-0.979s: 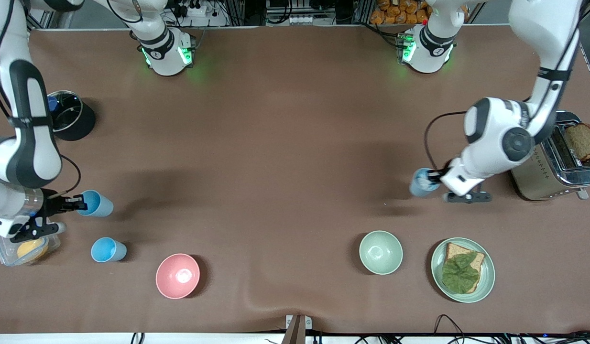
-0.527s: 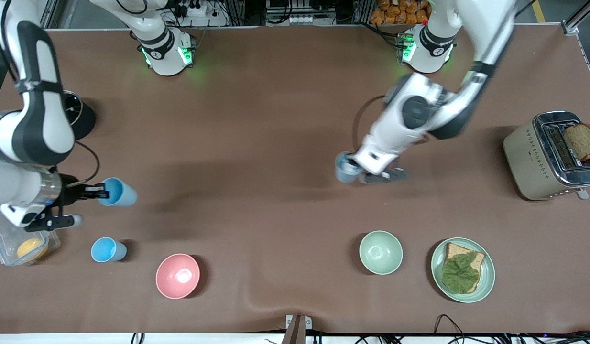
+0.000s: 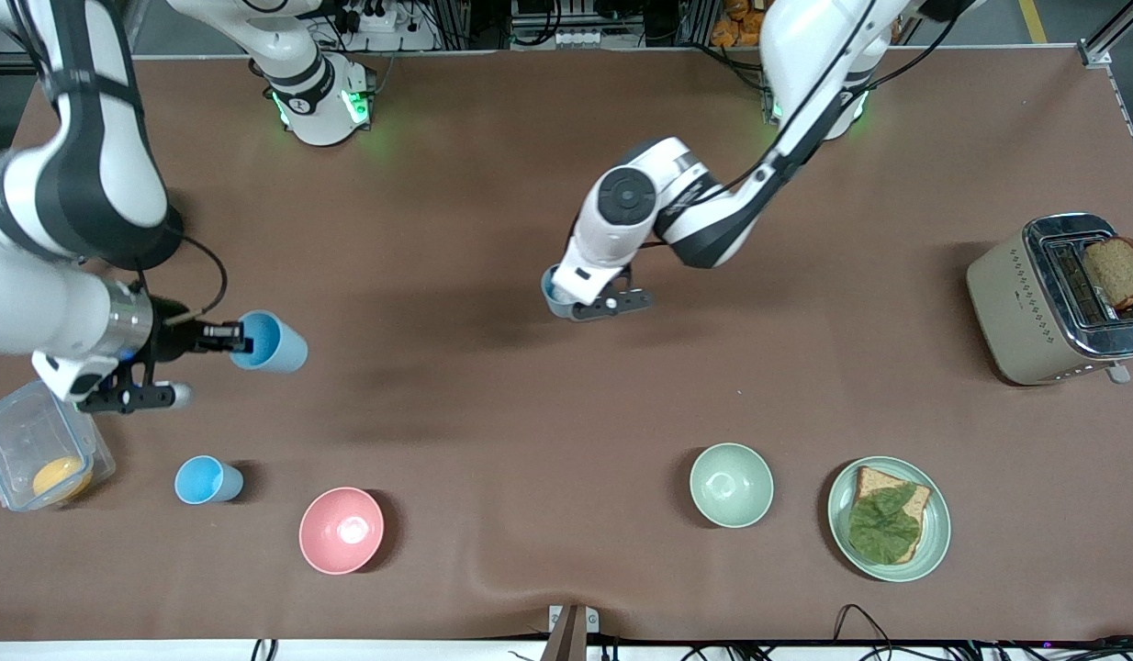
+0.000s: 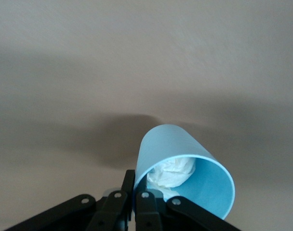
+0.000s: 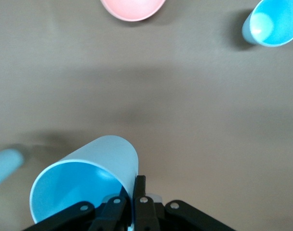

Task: Stack blue cups with both arms
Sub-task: 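Carry the right gripper's cup toward center while the left gripper carries its cup, then set the left gripper's cup down at center and open the left gripper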

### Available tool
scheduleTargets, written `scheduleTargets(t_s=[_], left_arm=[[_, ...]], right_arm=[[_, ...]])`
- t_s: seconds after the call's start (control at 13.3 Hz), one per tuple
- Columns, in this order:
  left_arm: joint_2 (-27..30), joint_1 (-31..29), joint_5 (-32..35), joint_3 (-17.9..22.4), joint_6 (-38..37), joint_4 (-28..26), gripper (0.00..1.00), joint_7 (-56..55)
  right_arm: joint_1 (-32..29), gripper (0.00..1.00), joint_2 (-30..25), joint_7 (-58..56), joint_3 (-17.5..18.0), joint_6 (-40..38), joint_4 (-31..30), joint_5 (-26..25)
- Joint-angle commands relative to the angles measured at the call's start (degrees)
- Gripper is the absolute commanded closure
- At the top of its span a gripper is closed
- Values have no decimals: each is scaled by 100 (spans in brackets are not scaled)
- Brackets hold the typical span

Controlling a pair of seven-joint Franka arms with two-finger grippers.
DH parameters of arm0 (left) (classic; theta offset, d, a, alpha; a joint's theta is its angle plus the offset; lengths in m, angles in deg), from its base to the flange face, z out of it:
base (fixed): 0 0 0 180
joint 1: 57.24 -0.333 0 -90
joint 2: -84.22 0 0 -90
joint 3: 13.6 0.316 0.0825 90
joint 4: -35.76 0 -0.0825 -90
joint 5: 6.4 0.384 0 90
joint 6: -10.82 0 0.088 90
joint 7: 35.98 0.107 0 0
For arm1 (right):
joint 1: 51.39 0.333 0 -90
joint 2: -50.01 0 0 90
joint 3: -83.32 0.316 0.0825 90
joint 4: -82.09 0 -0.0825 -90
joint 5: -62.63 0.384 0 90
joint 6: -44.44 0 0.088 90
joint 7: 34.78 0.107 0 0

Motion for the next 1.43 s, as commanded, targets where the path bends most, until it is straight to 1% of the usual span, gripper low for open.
scheduleTargets(t_s=[0.0, 0.08, 0.15, 0.23, 0.3, 0.38, 0.53, 0.6, 0.68, 0.75, 0.9, 1.05, 1.21, 1.36], left_arm=[[-463, 592, 162, 479, -46, 464, 100, -281], [-516, 742, 162, 620, 16, 464, 100, -281], [-569, 787, 162, 657, 68, 498, 100, -290], [-587, 779, 162, 657, 78, 507, 90, -290], [-544, 761, 144, 657, 78, 508, 34, -290], [-465, 726, 162, 657, 69, 508, 0, -281], [-123, 595, 153, 666, -18, 499, 0, -290], [192, 437, 127, 648, -254, 499, 0, -281], [534, 410, 100, 657, -648, 507, 0, -281], [956, 305, 100, 657, -1017, 499, 0, -264], [1651, -159, 135, 657, -1721, 499, 0, -184], [2162, -634, 144, 657, -2179, 499, 0, -45], [2540, -1152, 153, 657, -2549, 499, 0, 611], [2857, -1680, 144, 657, -2926, 499, 0, 1525]], right_arm=[[277, 100, -318, 464, -18, -126, -138, 104], [382, 100, -300, 544, -18, -91, -138, 104], [461, 100, -300, 684, -18, -90, -138, 104], [584, 100, -300, 772, -18, -82, -156, 104], [672, 100, -292, 808, -18, -73, -182, 104], [708, 100, -283, 825, -18, -73, -191, 96], [804, 100, -274, 843, -18, -55, -244, 104], [935, 100, -274, 948, -27, -3, -261, 104], [1102, 100, -291, 1192, -18, 93, -348, 96], [1304, 100, -309, 1464, -18, 225, -454, 87], [1830, 100, -283, 2254, -27, 497, -595, 52], [2489, 100, -230, 3238, -27, 997, -849, 17], [3017, 100, -169, 3960, -27, 1577, -1261, 8], [3343, 100, -64, 4383, -27, 1886, -1474, 8]])
